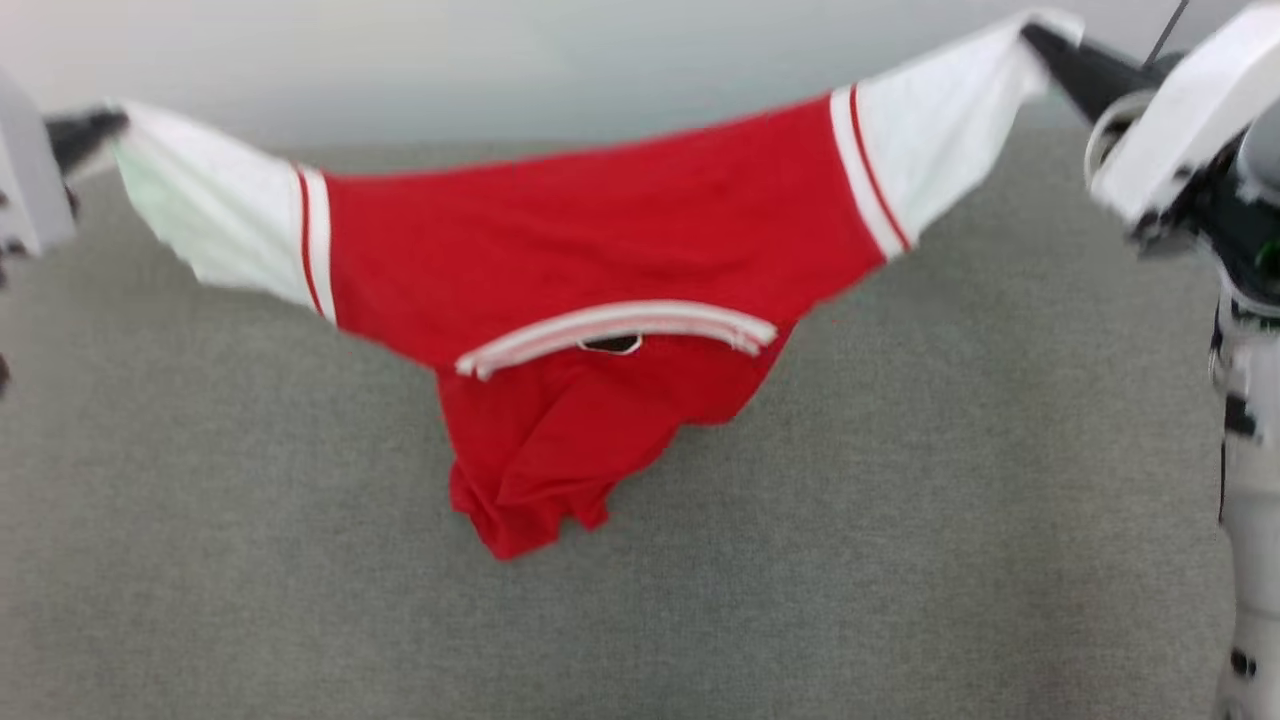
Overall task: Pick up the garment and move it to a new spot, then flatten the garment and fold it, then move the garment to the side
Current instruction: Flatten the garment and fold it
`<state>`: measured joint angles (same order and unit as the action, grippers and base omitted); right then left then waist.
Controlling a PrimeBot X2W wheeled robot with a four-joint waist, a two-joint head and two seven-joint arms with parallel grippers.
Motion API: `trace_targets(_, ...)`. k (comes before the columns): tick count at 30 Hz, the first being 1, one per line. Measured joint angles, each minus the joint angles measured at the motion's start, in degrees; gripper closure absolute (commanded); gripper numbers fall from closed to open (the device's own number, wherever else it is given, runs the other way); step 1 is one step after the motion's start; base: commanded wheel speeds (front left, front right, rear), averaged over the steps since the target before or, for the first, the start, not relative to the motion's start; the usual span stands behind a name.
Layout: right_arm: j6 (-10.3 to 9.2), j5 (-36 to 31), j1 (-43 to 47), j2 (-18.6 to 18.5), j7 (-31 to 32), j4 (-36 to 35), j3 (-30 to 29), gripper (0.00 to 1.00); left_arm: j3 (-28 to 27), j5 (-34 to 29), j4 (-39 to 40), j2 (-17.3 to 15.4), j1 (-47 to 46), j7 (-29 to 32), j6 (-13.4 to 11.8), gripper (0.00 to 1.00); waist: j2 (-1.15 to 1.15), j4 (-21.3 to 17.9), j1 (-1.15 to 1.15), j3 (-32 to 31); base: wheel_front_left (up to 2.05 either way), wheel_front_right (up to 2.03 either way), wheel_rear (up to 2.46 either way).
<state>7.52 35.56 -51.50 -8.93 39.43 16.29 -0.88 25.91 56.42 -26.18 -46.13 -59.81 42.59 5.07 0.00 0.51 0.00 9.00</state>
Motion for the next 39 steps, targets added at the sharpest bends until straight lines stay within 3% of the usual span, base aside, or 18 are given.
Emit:
trace_targets(12, 0.00, 2.7, -13.6, 2.3, -8.5, 9.6, -1.2, 1.00, 1.6, -4.4, -2.9, 2.8, -13.6, -3.1, 1.5, 1.00, 0.00, -0.4, 0.00, -7.7, 0.00, 0.00, 0.00)
trace_targets(21, 0.00, 2.9, -19.5, 2.4, -12.1, 14.0, -0.9, 1.00, 3.6, -6.9, -4.5, 3.7, -19.7, -5.3, 2.0, 1.00, 0.00, -0.3, 0.00, -8.8, 0.00, 0.00, 0.00)
trace_targets(30, 0.00, 2.0, -25.6, 1.5, -16.0, 16.6, -0.4, 1.00, 5.6, -8.2, -5.3, 4.5, -25.0, -9.4, 2.2, 1.00, 0.00, 0.0, 0.00, -3.4, 0.00, 0.00, 0.00)
trace_targets(39, 0.00, -6.8, -37.0, -2.1, -33.9, 20.5, 5.4, 1.00, 8.5, -12.7, -7.9, 8.1, -36.0, -22.2, 2.3, 1.00, 0.00, 0.6, 0.00, 8.4, 0.00, 0.00, 0.00)
